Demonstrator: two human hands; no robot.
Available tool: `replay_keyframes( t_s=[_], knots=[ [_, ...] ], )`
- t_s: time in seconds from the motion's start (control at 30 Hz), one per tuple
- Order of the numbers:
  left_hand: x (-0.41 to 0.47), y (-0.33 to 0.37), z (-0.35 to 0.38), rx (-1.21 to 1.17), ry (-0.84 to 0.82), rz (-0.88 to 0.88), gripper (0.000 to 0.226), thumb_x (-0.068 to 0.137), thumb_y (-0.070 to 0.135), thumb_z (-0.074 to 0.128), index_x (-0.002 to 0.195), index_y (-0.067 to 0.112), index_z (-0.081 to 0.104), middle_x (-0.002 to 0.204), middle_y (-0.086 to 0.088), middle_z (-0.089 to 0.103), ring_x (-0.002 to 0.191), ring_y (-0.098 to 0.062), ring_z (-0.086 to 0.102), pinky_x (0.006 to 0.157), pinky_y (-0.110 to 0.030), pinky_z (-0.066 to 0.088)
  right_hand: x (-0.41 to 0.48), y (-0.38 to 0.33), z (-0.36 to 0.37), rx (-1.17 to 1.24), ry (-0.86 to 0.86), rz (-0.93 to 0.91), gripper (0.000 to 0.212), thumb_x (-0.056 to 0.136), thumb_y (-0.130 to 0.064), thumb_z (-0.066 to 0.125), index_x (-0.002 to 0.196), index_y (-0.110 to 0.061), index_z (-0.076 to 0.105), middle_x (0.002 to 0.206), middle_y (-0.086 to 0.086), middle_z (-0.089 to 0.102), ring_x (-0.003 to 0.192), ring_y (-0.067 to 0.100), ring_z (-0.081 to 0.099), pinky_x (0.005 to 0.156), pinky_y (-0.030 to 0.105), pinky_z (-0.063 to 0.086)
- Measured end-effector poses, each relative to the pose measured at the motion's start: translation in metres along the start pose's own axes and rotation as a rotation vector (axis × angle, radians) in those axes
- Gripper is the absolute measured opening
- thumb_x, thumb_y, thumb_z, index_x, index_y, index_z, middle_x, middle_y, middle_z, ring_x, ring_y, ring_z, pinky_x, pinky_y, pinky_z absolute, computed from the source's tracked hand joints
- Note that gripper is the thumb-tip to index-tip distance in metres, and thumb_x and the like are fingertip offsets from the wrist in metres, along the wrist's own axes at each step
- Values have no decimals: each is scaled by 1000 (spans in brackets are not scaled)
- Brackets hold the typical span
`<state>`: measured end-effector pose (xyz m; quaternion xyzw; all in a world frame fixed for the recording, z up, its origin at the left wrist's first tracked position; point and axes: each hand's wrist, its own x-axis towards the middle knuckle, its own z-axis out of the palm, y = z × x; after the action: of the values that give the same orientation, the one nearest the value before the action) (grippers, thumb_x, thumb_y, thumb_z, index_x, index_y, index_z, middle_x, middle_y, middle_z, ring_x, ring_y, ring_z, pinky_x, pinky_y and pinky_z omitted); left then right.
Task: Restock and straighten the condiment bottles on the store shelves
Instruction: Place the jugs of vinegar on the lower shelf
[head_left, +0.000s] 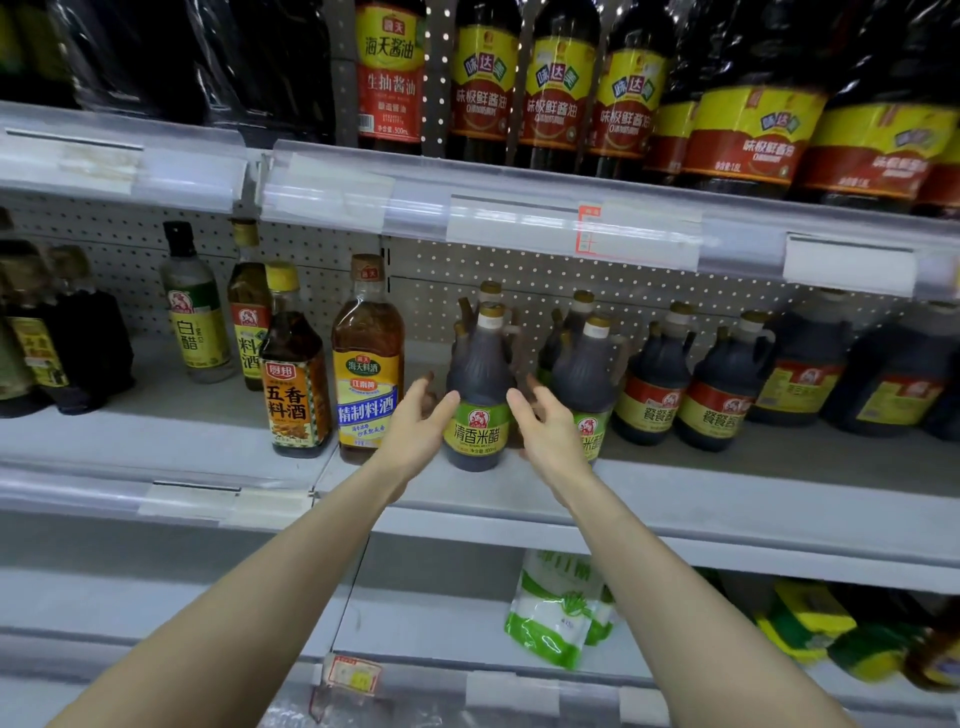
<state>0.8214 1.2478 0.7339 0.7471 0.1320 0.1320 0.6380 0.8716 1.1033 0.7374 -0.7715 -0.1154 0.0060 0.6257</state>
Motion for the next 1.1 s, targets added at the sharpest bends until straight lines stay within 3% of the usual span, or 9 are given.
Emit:
replay_keyframes(
  t_s=[0.1, 0.23, 0.47, 0.63, 0.7, 0.8, 0.97, 1.03, 1.1],
  knots=[
    [-30, 12, -5, 10, -3, 54, 59, 99, 31, 50, 151, 18, 26, 146, -8, 43, 126, -19, 46, 105, -38, 41, -23, -12, -10, -12, -6, -19, 52, 96, -33, 56, 144, -17, 43, 138, 2, 54, 126, 19, 51, 104, 45, 46],
    [-83, 27, -20, 32, 41, 103, 55, 96, 29, 55, 146, 15, 35, 135, -11, 52, 120, -32, 53, 99, -39, 43, -63, -32, -21, 2, -23, -55, 49, 94, -38, 58, 139, -20, 50, 112, -7, 64, 117, 21, 58, 102, 48, 46],
    [-170, 27, -62, 82, 103, 119, 52, 94, 31, 59, 142, 19, 41, 117, 0, 58, 96, -9, 58, 71, -18, 46, -134, -52, -2, 11, -127, -73, 46, 95, -38, 57, 136, -17, 53, 128, 6, 61, 113, 23, 61, 96, 39, 50],
    [-210, -10, -92, 100, 131, 28, 55, 92, 32, 62, 141, 17, 42, 117, -1, 60, 106, -15, 58, 93, -30, 45, -176, -34, 30, 22, -188, -11, 43, 94, -37, 58, 132, -17, 56, 114, 2, 63, 99, 18, 65, 91, 36, 51],
    [-219, -29, -104, 110, 141, 0, 54, 93, 30, 61, 141, 15, 42, 115, -2, 60, 105, -15, 59, 88, -28, 45, -188, -21, 48, 22, -210, 23, 41, 94, -36, 59, 130, -16, 58, 112, 2, 64, 94, 14, 65, 90, 35, 51],
    [-230, -60, -122, 121, 132, -51, 53, 93, 32, 60, 141, 17, 41, 117, -2, 58, 101, -11, 58, 85, -26, 42, -203, 3, 74, -4, -235, 70, 39, 94, -38, 58, 127, -17, 59, 117, 3, 66, 101, 19, 64, 91, 37, 51],
    [-237, -139, -169, 121, 105, -186, 50, 94, 29, 60, 138, 15, 43, 116, -4, 59, 107, -18, 59, 83, -22, 42, -233, 59, 140, -30, -294, 180, 27, 95, -35, 58, 117, -20, 61, 111, 3, 66, 98, 21, 66, 83, 29, 53],
    [-234, -181, -191, 131, 82, -248, 50, 93, 25, 61, 138, 11, 44, 113, -6, 61, 103, -18, 61, 84, -22, 42, -243, 88, 172, -31, -279, 225, 22, 94, -31, 60, 112, -19, 64, 107, 1, 68, 98, 16, 65, 86, 25, 52],
    [-232, -218, -210, 146, 47, -298, 48, 93, 24, 62, 136, 10, 46, 111, -7, 64, 94, -14, 61, 83, -22, 43, -253, 113, 198, -19, -263, 287, 10, 95, -28, 60, 102, -23, 65, 96, -8, 67, 89, 9, 62, 80, 21, 49]
  ],
)
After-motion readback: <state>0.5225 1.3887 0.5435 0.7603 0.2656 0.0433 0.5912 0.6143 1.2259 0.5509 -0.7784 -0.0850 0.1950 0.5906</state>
